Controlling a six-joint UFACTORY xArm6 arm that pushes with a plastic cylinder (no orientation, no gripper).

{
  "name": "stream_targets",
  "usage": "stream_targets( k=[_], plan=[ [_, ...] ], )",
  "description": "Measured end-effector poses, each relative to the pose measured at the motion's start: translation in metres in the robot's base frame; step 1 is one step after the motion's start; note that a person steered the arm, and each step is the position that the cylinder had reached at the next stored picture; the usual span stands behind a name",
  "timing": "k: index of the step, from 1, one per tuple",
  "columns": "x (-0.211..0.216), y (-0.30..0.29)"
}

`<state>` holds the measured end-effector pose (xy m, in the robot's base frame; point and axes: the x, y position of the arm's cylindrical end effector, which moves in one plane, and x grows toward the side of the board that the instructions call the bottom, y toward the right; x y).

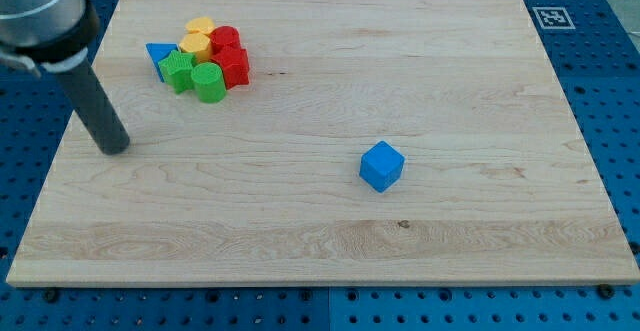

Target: Move your arm closer to the blue cube

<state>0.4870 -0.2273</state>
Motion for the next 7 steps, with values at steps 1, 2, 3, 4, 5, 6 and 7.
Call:
stream_targets(
  k=[1, 2, 3, 4, 5, 6, 7],
  plan=[
    [0.005, 0.010],
    [0.037, 0.056],
    [0.040, 0.069],
    [0.045, 0.077],
    [0.086, 0.108],
    [0.091, 0.128],
    [0.104, 0.194]
  ],
)
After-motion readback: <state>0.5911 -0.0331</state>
